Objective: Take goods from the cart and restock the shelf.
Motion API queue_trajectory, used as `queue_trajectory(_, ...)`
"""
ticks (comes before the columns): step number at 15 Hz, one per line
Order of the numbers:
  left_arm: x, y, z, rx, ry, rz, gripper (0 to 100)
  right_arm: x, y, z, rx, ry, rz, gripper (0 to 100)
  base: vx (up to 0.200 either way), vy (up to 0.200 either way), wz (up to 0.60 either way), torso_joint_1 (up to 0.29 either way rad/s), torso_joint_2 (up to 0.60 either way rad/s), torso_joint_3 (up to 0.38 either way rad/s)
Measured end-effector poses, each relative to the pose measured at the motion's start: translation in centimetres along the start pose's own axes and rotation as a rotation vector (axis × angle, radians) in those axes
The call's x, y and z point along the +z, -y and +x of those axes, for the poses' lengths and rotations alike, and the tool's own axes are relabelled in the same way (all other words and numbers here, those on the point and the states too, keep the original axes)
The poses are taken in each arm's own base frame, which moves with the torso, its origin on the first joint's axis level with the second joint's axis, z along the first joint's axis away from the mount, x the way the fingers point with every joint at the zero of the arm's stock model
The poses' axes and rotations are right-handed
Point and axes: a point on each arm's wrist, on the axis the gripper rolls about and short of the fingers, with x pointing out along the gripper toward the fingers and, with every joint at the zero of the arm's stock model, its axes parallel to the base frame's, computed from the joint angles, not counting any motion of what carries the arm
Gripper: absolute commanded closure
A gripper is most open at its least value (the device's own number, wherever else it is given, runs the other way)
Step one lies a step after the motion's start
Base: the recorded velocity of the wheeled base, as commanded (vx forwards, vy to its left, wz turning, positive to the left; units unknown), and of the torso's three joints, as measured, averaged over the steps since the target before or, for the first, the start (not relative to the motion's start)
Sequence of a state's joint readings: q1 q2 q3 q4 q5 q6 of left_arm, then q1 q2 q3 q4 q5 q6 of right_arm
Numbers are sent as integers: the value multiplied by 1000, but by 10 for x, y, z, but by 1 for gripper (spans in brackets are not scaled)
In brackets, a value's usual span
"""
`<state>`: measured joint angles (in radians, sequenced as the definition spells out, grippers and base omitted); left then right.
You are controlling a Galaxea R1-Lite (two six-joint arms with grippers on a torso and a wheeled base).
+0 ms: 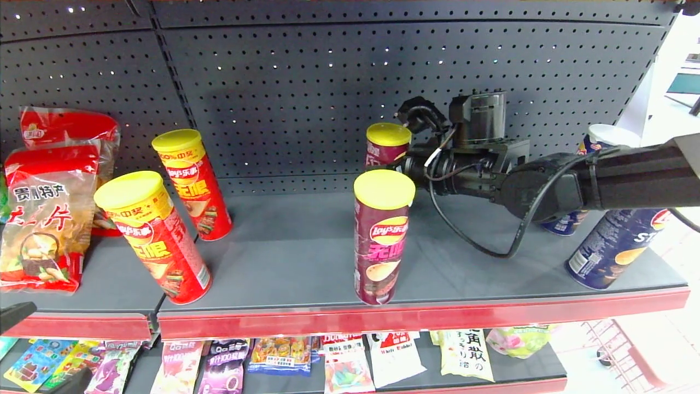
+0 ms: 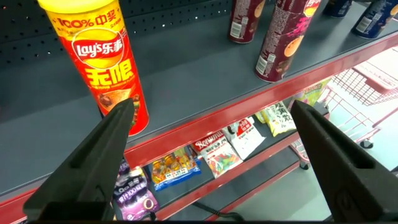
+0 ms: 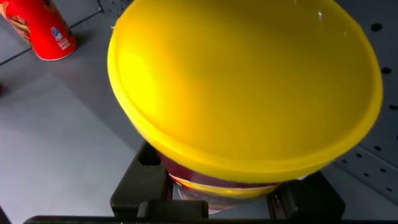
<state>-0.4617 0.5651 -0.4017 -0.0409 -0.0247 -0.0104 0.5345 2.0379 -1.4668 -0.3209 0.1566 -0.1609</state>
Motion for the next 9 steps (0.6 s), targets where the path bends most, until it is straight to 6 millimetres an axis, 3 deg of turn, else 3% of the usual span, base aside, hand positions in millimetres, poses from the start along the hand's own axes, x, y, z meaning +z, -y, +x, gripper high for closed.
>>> queue_trajectory(9, 0, 0, 0, -1, -1, 0, 0, -6, -2, 2, 5, -16, 3, 100, 0, 0, 0, 0, 0, 0)
